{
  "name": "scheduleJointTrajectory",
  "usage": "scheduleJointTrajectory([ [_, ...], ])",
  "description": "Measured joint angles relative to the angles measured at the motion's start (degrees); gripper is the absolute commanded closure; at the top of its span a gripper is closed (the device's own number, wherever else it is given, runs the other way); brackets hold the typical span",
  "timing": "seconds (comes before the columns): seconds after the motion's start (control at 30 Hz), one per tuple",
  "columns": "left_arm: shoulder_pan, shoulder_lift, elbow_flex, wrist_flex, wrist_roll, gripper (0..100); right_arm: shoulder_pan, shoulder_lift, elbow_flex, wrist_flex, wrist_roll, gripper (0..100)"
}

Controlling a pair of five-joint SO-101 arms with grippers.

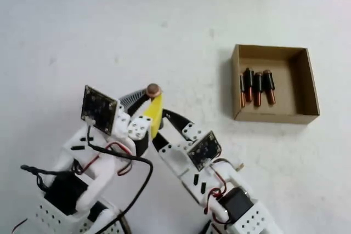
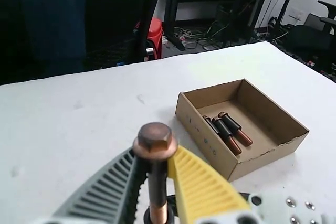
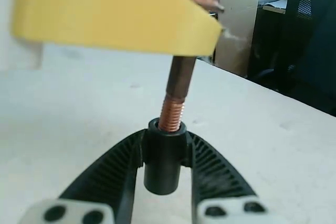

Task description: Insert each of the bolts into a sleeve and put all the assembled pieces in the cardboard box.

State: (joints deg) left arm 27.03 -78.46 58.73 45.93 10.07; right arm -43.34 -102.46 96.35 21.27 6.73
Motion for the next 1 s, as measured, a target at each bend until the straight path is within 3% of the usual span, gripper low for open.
scheduleJointTrajectory([
  [1.0,0.26,-1.05,7.65,3.43,0.0,97,-0.09,0.18,0.0,0.09,-0.18,98.1],
])
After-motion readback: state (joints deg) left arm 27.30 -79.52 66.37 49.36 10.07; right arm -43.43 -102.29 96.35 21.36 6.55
